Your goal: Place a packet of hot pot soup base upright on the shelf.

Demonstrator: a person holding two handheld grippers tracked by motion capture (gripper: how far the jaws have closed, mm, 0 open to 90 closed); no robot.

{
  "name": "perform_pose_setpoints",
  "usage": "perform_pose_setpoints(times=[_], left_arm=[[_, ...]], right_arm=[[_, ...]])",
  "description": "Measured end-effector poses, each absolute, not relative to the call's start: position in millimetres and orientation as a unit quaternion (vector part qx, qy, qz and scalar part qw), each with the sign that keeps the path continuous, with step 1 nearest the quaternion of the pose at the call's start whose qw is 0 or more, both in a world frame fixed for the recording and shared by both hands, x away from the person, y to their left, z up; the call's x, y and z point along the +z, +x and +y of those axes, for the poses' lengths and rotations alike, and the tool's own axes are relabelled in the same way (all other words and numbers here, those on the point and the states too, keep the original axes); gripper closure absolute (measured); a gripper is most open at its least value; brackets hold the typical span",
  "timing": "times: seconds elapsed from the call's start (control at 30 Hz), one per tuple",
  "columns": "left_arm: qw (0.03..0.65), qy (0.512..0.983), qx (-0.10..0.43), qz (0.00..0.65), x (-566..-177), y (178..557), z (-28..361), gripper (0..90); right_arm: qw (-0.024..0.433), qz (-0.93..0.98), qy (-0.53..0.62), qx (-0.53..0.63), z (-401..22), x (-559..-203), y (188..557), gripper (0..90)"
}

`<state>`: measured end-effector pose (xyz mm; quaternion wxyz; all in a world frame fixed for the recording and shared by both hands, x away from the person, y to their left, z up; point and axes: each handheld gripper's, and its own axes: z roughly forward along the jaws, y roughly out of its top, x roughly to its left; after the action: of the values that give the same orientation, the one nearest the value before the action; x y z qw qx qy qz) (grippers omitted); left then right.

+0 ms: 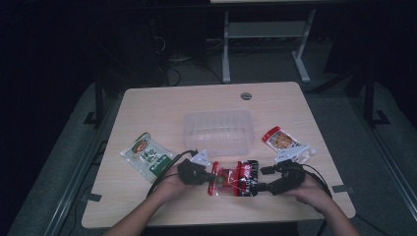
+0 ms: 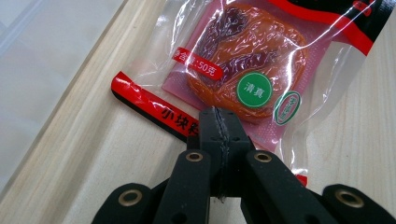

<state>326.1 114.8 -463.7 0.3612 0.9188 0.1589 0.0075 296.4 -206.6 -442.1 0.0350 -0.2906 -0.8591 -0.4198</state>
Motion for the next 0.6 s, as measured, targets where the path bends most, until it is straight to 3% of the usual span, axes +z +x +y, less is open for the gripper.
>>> perform_pose_setpoints(times=[0.6], left_arm=[[0.358, 0.920, 0.007, 0.158, -463, 327, 115, 89.7]], right_arm=[[0.064, -0.855, -0.294, -0.423, -186, -449, 303, 28.6]])
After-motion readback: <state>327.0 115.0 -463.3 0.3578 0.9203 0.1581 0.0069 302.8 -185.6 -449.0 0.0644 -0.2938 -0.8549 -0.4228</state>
